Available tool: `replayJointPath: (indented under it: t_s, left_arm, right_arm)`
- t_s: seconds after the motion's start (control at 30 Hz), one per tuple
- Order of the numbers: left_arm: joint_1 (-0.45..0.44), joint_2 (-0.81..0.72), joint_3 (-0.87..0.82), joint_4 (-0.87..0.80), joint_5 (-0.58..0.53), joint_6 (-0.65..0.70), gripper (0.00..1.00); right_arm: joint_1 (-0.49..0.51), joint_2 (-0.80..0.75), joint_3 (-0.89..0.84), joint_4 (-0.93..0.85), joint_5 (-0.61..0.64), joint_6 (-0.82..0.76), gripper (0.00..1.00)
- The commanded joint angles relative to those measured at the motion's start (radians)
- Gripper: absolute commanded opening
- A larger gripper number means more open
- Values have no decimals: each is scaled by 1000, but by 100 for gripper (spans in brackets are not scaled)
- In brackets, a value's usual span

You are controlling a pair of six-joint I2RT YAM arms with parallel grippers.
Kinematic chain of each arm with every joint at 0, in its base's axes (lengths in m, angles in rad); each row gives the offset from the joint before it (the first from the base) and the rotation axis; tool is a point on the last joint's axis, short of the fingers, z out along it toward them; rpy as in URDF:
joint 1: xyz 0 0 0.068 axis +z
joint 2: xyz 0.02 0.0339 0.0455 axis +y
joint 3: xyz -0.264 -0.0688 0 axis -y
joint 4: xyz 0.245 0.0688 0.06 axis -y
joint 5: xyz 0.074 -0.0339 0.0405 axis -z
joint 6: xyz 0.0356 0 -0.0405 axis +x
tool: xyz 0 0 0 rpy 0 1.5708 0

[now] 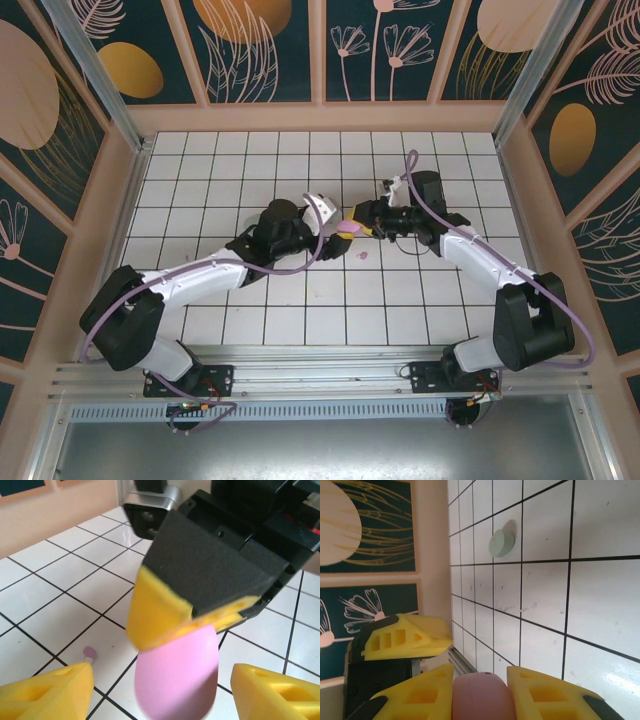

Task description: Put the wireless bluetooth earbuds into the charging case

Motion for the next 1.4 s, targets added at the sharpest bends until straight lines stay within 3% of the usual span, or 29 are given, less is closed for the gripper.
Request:
replayJointPath:
  t_s: [0.0, 0.33, 0.67, 1.17, 1.37]
  left_arm:
    - [55, -63, -67, 177, 62, -99, 73]
    - [121, -163, -277, 503, 148, -85, 76]
    - [121, -24, -245, 733, 248, -129, 74]
    - [121, 118, -162, 797, 298, -263, 65]
    - [132, 158, -186, 873, 263, -329, 68]
  right_arm:
    - [-16, -18, -20, 91, -18, 66, 5]
    - [-21, -25, 13, 149, -11, 175, 5]
    - [20, -44, -41, 365, 17, 415, 5]
    - [83, -43, -32, 397, 55, 473, 5]
    - [83, -46, -11, 383, 57, 480, 5]
